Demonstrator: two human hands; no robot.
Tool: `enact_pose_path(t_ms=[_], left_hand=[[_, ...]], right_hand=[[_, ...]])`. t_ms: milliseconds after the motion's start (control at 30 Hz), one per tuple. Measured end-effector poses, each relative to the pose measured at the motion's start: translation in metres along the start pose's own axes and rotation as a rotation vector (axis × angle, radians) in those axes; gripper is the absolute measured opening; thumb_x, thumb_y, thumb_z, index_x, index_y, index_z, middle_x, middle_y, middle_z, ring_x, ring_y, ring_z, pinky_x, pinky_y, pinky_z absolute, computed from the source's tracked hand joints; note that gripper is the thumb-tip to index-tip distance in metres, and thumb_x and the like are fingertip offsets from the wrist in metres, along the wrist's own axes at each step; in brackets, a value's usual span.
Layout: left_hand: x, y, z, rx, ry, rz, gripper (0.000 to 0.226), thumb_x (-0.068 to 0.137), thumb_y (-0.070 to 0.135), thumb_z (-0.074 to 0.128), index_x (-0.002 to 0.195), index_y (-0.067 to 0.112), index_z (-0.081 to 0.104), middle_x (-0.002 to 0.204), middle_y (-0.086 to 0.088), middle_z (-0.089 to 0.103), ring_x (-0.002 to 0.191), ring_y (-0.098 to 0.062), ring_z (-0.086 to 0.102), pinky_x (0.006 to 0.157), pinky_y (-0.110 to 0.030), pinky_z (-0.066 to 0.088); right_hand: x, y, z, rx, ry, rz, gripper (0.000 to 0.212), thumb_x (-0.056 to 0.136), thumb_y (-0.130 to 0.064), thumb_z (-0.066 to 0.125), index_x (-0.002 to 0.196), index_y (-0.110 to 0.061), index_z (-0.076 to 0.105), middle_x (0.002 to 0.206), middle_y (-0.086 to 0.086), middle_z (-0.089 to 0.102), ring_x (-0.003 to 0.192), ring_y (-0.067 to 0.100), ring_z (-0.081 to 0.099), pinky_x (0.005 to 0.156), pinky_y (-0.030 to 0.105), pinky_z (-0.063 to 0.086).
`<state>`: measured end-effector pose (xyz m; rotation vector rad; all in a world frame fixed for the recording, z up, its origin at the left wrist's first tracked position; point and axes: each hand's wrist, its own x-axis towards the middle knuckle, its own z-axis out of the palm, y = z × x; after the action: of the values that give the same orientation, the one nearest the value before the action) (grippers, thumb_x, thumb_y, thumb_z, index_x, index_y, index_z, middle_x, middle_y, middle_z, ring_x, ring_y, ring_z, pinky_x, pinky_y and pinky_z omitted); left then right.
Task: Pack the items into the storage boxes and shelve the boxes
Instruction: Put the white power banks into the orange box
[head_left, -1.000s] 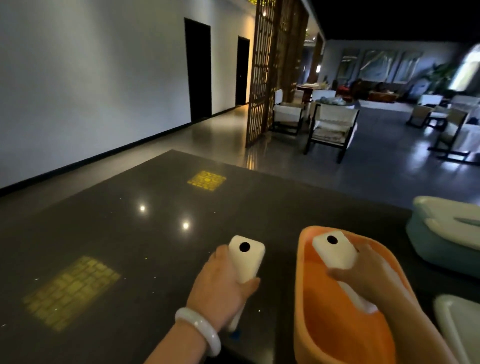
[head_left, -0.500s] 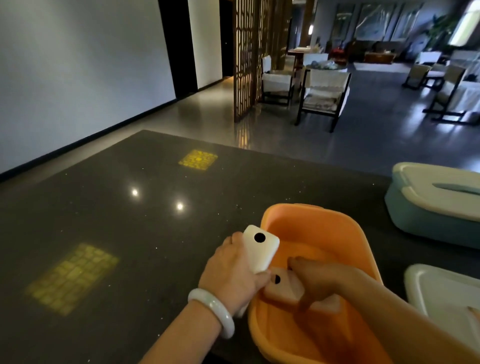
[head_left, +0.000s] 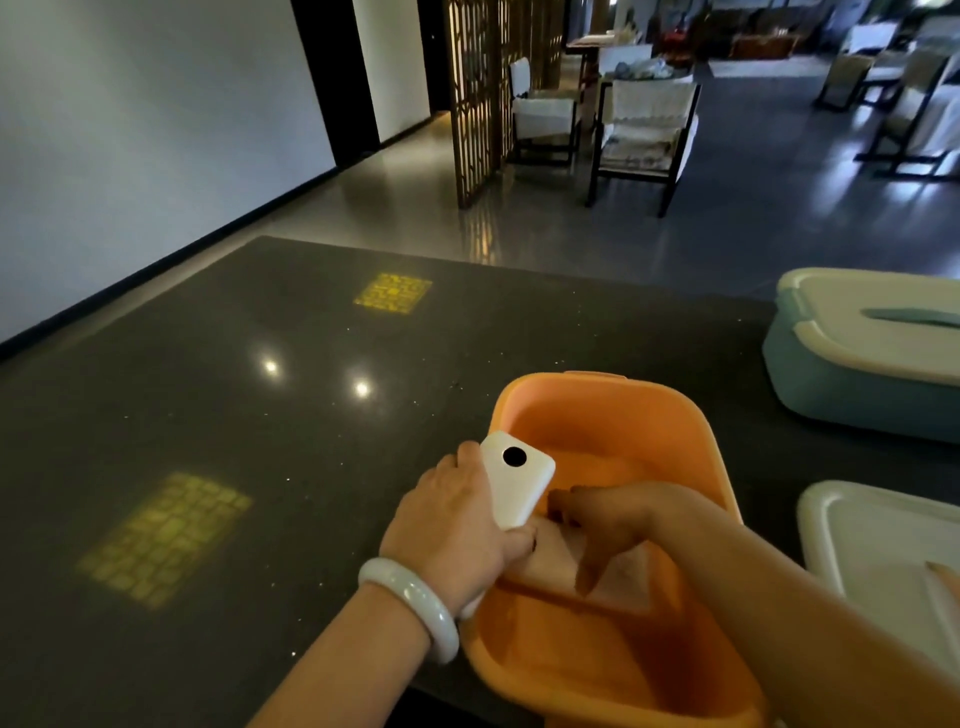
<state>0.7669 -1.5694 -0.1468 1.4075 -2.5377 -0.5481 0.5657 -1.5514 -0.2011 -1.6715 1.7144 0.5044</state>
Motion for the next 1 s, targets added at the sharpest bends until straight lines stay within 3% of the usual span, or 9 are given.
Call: enact_pose_path(t_ms=[100, 333, 467, 633, 700, 800, 1000], left_hand=[[0.0, 0.002, 0.0, 0.029, -0.002, -0.005, 0.079, 0.072, 0.057, 0.071, 0.129, 0.03, 0.025, 0.121, 0.005, 0.048, 0.108, -0.015, 0.052, 0.086, -0.031, 0.049], [0.001, 0.003, 0.003, 0.083, 0.04, -0.002, 0.077, 0.071, 0.058, 0.071, 0.126, 0.031, 0.024, 0.12, 0.005, 0.048, 0.105, -0.014, 0.052, 0.081, -0.029, 0.047], [0.002, 0.004, 0.004, 0.108, 0.054, -0.003, 0.078, 0.071, 0.057, 0.071, 0.127, 0.03, 0.025, 0.12, 0.004, 0.049, 0.106, -0.015, 0.053, 0.08, -0.028, 0.045], [0.002, 0.004, 0.005, 0.129, 0.075, -0.007, 0.078, 0.071, 0.058, 0.071, 0.126, 0.029, 0.024, 0.119, 0.004, 0.049, 0.106, -0.016, 0.053, 0.081, -0.03, 0.047], [0.001, 0.004, 0.006, 0.125, 0.08, -0.013, 0.079, 0.07, 0.058, 0.072, 0.126, 0.03, 0.023, 0.119, 0.005, 0.049, 0.106, -0.015, 0.053, 0.08, -0.028, 0.046], [0.001, 0.005, 0.007, 0.129, 0.089, -0.018, 0.08, 0.07, 0.059, 0.072, 0.126, 0.03, 0.023, 0.118, 0.005, 0.049, 0.106, -0.015, 0.053, 0.081, -0.029, 0.046], [0.0, 0.008, 0.004, 0.145, 0.087, -0.026, 0.08, 0.072, 0.058, 0.071, 0.129, 0.028, 0.023, 0.121, 0.003, 0.049, 0.109, -0.017, 0.053, 0.084, -0.03, 0.047]], right_hand=[[-0.006, -0.003, -0.003, -0.014, -0.048, -0.056, 0.081, 0.07, -0.039, 0.081, 0.136, -0.031, 0.034, 0.131, -0.003, 0.049, 0.117, 0.022, 0.05, 0.09, 0.037, 0.046], [-0.006, -0.007, -0.001, -0.042, -0.121, -0.111, 0.079, 0.071, -0.033, 0.082, 0.136, -0.028, 0.037, 0.128, -0.003, 0.051, 0.113, 0.021, 0.054, 0.085, 0.034, 0.05], [-0.004, -0.011, 0.003, -0.06, -0.177, -0.135, 0.078, 0.07, -0.03, 0.083, 0.134, -0.028, 0.039, 0.122, -0.003, 0.054, 0.109, 0.024, 0.057, 0.092, 0.043, 0.051], [0.002, -0.016, 0.01, -0.038, -0.268, -0.178, 0.078, 0.069, -0.028, 0.084, 0.133, -0.032, 0.039, 0.099, -0.016, 0.049, 0.093, 0.014, 0.056, 0.077, 0.031, 0.051], [0.003, -0.019, 0.012, -0.07, -0.276, -0.213, 0.082, 0.069, -0.028, 0.084, 0.136, -0.03, 0.037, 0.11, -0.012, 0.052, 0.099, 0.015, 0.054, 0.073, 0.027, 0.043], [0.008, -0.022, 0.018, -0.097, -0.295, -0.24, 0.082, 0.07, -0.026, 0.084, 0.137, -0.026, 0.038, 0.131, 0.0, 0.05, 0.118, 0.024, 0.05, 0.079, 0.03, 0.04], [0.006, -0.028, 0.02, -0.079, -0.328, -0.25, 0.075, 0.072, -0.022, 0.082, 0.136, -0.021, 0.043, 0.133, 0.005, 0.052, 0.12, 0.028, 0.051, 0.096, 0.038, 0.045]])
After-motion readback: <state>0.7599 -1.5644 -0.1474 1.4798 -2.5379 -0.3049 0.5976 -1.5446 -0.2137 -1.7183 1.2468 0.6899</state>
